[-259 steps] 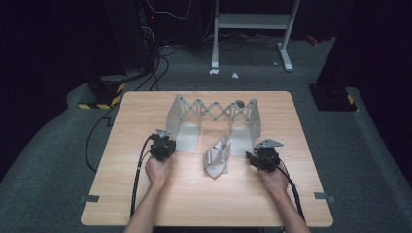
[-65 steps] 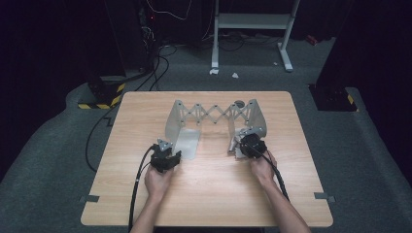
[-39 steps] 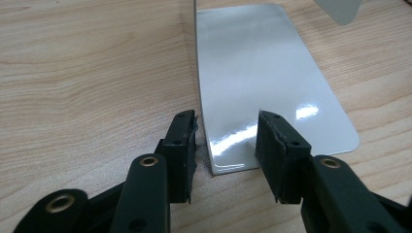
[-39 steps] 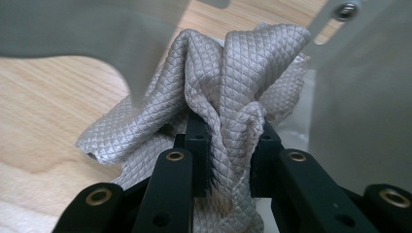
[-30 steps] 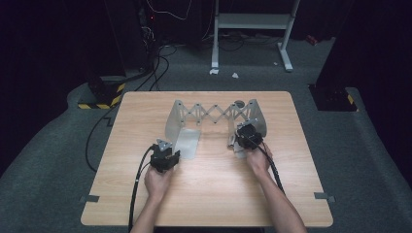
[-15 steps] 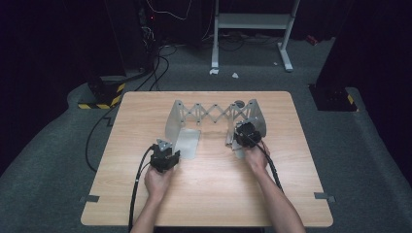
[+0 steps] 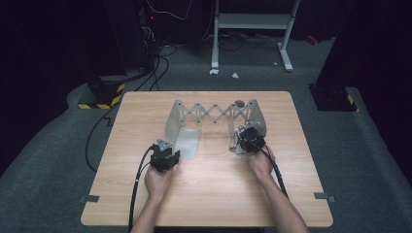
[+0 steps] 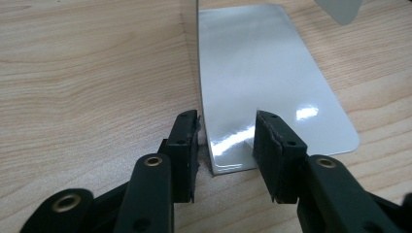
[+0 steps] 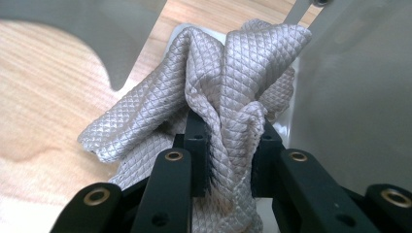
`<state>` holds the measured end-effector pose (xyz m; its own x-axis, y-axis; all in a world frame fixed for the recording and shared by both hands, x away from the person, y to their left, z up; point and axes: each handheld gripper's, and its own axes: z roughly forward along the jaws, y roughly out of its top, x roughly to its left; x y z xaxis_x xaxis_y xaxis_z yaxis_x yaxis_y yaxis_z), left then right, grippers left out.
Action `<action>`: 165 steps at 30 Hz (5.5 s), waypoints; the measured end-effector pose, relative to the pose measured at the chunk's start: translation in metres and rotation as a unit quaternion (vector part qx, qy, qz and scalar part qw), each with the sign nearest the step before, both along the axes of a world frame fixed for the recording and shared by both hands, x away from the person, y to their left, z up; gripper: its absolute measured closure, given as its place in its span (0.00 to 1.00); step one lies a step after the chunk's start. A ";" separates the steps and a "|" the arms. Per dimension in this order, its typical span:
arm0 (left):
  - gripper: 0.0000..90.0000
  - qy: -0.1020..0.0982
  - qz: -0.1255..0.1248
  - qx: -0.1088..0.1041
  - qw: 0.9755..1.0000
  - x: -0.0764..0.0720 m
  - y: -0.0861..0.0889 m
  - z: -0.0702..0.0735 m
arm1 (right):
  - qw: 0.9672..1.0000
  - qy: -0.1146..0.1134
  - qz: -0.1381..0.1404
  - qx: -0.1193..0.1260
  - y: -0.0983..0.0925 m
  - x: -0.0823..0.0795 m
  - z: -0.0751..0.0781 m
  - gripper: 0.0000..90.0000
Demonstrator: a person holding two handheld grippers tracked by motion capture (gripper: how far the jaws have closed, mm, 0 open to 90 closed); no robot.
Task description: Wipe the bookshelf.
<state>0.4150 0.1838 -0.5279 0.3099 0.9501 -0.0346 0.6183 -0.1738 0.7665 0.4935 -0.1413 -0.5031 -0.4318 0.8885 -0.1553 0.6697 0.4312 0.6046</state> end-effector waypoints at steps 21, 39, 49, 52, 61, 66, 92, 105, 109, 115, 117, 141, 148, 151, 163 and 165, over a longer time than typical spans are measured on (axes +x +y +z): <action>0.68 0.001 -0.002 0.001 1.000 0.000 0.000 0.000 | 0.999 0.008 -0.004 0.033 0.007 0.022 -0.001 0.82; 0.68 0.001 -0.003 0.001 1.000 0.000 0.000 0.000 | 0.999 0.010 -0.031 0.013 0.010 0.030 0.001 0.83; 0.68 0.001 -0.002 0.001 1.000 0.000 0.000 0.000 | 1.000 0.004 -0.022 0.006 -0.001 0.016 0.001 0.83; 0.68 0.001 -0.002 0.001 1.000 0.000 0.000 0.000 | 1.000 0.003 -0.021 0.005 -0.004 0.011 0.000 0.83; 0.68 0.001 -0.003 0.001 1.000 0.000 0.000 0.000 | 1.000 0.000 -0.023 -0.001 -0.015 -0.010 0.000 0.83; 0.68 0.001 -0.003 0.001 1.000 0.000 0.000 0.000 | 1.000 -0.005 -0.026 -0.002 -0.022 -0.023 -0.001 0.83; 0.70 0.001 -0.004 -0.001 1.000 0.000 0.000 0.000 | 1.000 0.011 0.024 0.011 0.007 -0.037 0.001 0.83; 0.70 0.001 -0.002 -0.003 1.000 0.000 0.000 0.000 | 1.000 0.007 -0.005 -0.001 -0.012 -0.018 0.001 0.83; 0.70 0.001 -0.003 -0.001 1.000 0.000 0.000 0.000 | 1.000 0.004 -0.012 -0.009 -0.023 -0.017 0.001 0.83; 0.70 0.001 -0.002 -0.001 1.000 0.000 0.000 0.000 | 1.000 0.004 -0.017 -0.010 -0.026 -0.017 0.002 0.84; 0.70 0.001 -0.002 -0.001 1.000 0.000 0.000 0.000 | 1.000 0.001 -0.014 -0.009 -0.022 -0.018 0.001 0.84; 0.70 0.001 -0.002 0.000 1.000 0.000 0.000 0.000 | 1.000 -0.001 -0.001 0.000 0.017 0.016 0.001 0.82; 0.70 0.001 -0.002 0.000 1.000 0.000 0.000 0.000 | 0.999 0.002 -0.011 0.054 0.010 0.020 -0.002 0.83; 0.70 0.001 -0.002 0.000 1.000 0.000 0.000 0.000 | 0.997 0.008 -0.012 0.077 0.007 0.019 -0.001 0.83; 0.70 0.001 -0.002 -0.001 1.000 0.000 0.000 0.000 | 0.992 -0.002 0.018 0.128 0.005 0.016 0.013 0.83; 0.70 0.001 -0.002 -0.001 1.000 0.000 0.000 0.000 | 0.990 -0.011 0.018 0.140 0.002 0.015 0.019 0.83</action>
<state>0.4150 0.1838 -0.5278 0.3134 0.9489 -0.0370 0.6197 -0.1748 0.7652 0.5083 -0.1390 -0.4841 -0.4638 0.8818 0.0851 0.6419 0.2683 0.7183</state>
